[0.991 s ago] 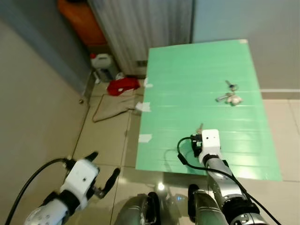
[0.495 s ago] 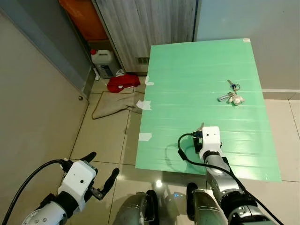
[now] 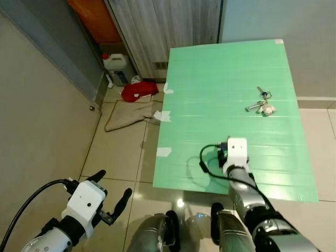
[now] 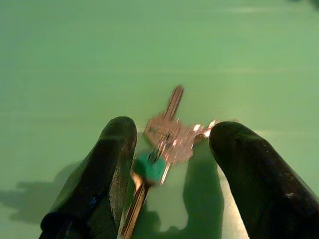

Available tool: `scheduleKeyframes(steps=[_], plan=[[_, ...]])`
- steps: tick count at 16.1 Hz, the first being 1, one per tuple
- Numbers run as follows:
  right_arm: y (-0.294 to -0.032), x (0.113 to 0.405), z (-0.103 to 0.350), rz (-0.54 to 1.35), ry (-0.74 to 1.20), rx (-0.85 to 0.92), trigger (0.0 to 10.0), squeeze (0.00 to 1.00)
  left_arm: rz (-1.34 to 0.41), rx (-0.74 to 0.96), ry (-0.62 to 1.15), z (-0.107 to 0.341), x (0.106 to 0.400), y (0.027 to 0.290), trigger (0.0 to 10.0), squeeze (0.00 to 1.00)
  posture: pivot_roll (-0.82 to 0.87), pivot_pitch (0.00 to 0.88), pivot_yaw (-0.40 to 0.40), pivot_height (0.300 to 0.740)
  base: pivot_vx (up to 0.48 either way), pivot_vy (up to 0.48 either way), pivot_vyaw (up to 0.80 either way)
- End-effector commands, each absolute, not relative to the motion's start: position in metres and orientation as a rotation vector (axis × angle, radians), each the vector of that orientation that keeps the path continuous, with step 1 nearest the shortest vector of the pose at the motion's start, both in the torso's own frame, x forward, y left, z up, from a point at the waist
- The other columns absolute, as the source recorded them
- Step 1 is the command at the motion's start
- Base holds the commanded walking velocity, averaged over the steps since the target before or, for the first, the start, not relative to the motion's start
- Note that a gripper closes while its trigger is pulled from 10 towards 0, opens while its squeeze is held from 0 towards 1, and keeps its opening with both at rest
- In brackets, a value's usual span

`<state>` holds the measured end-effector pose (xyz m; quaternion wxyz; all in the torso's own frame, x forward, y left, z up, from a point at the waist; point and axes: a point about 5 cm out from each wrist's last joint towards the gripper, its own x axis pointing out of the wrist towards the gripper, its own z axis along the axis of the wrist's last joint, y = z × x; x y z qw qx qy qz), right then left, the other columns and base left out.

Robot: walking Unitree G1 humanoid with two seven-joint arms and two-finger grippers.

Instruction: Hang keys on a hook

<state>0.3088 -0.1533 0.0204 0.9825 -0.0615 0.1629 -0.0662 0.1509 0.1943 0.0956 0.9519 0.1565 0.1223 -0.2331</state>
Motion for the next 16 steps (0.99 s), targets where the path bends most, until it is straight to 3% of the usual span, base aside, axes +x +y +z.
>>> scheduleKeyframes(steps=[1,3,4,6,7,9,11,12,16], plan=[[-0.151,0.304,0.014,-0.145,0.356,-0.127,10.0,0.00,-0.465,0.333,0.275,0.096,0.146,0.199,10.0,0.00,0.17,0.318,0.207,0.740,0.000,0.000,0.00],[-0.153,0.305,0.014,-0.153,0.358,-0.133,10.0,0.00,-0.461,0.333,0.275,0.097,0.145,0.200,10.0,0.00,0.17,0.319,0.206,0.740,0.000,0.000,0.00],[-0.154,0.305,0.014,-0.159,0.360,-0.140,9.2,0.00,-0.460,0.333,0.275,0.097,0.144,0.200,10.0,0.00,0.17,0.321,0.207,0.740,0.000,0.000,0.00],[-0.155,0.303,0.011,-0.164,0.371,-0.142,1.7,0.00,-0.459,0.332,0.275,0.098,0.143,0.199,10.0,0.00,0.18,0.324,0.208,0.740,0.000,0.000,0.00],[-0.154,0.302,0.010,-0.164,0.377,-0.141,1.8,0.00,-0.459,0.332,0.275,0.098,0.143,0.199,10.0,0.00,0.18,0.325,0.208,0.740,0.000,0.000,0.00],[-0.150,0.300,0.008,-0.150,0.382,-0.136,9.9,0.00,-0.461,0.332,0.276,0.098,0.143,0.198,10.0,0.00,0.18,0.329,0.211,0.740,0.000,0.000,0.00],[-0.146,0.299,0.006,-0.132,0.382,-0.130,9.9,0.00,-0.463,0.331,0.276,0.098,0.143,0.198,10.0,0.00,0.18,0.331,0.212,0.740,0.000,0.000,0.00],[-0.143,0.299,0.007,-0.126,0.375,-0.132,0.1,0.00,-0.463,0.332,0.276,0.099,0.142,0.198,10.0,0.00,0.17,0.334,0.210,0.740,0.000,0.000,0.00],[-0.138,0.295,0.004,-0.100,0.371,-0.128,0.0,0.00,-0.460,0.330,0.275,0.099,0.142,0.198,10.0,0.00,0.17,0.335,0.206,0.740,0.000,0.000,0.00]])
